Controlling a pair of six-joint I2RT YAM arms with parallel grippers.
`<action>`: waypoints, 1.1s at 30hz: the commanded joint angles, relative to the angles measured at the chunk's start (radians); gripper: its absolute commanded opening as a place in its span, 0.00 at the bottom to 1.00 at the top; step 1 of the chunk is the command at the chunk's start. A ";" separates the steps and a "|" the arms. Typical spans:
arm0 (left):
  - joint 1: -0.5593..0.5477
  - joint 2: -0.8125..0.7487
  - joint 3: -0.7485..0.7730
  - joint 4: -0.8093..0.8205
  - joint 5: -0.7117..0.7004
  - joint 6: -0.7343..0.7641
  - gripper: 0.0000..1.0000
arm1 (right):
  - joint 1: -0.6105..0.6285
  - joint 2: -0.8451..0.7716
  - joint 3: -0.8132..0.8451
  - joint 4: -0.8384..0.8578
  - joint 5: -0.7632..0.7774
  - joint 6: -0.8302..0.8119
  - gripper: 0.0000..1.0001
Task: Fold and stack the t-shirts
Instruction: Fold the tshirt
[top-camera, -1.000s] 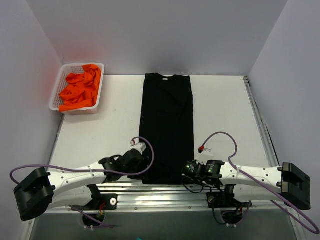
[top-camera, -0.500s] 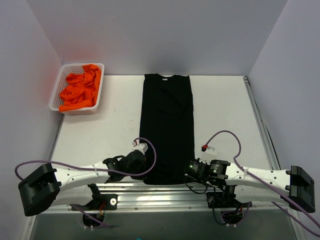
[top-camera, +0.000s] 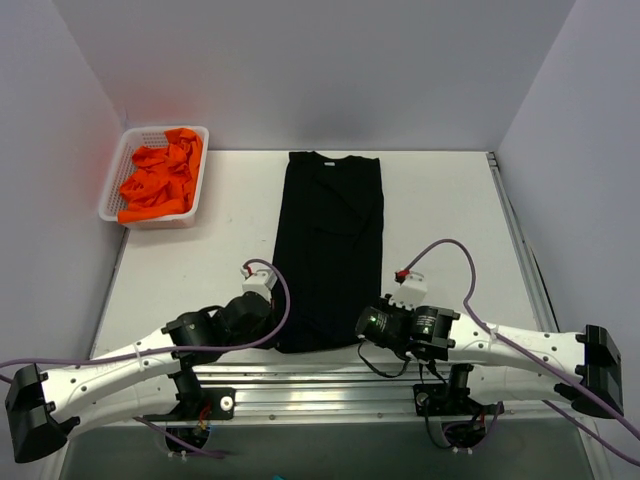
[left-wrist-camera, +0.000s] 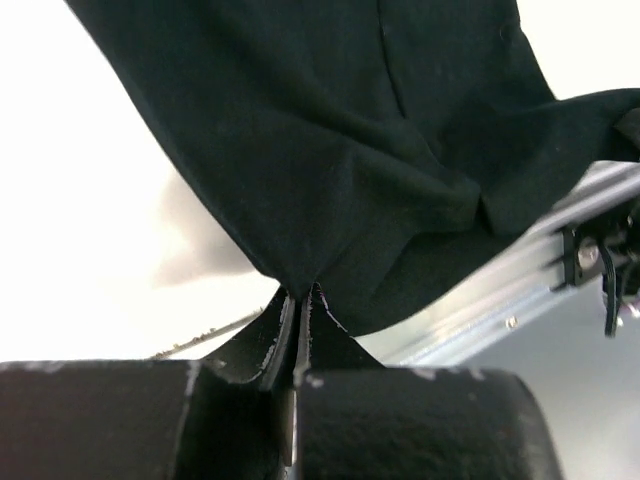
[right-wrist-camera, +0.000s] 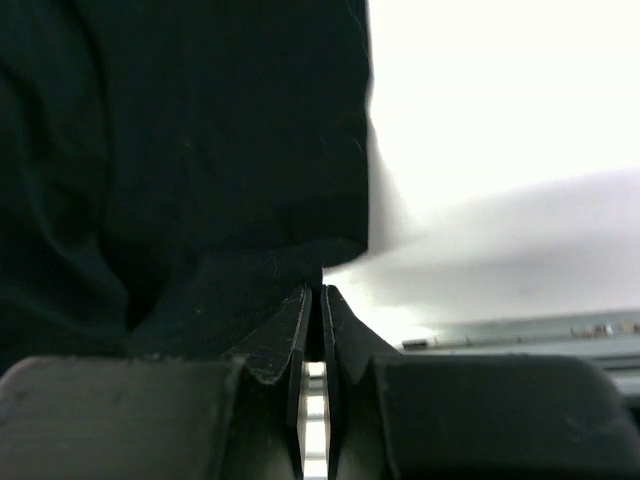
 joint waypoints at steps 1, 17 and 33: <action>0.026 0.032 0.072 0.022 -0.054 0.047 0.02 | -0.009 0.040 0.077 -0.026 0.179 -0.041 0.00; 0.310 0.451 0.356 0.311 0.043 0.197 0.02 | -0.238 0.300 0.269 0.171 0.316 -0.294 0.00; 0.716 1.190 1.021 0.264 0.438 0.274 0.94 | -0.770 1.033 1.078 0.214 0.107 -0.630 1.00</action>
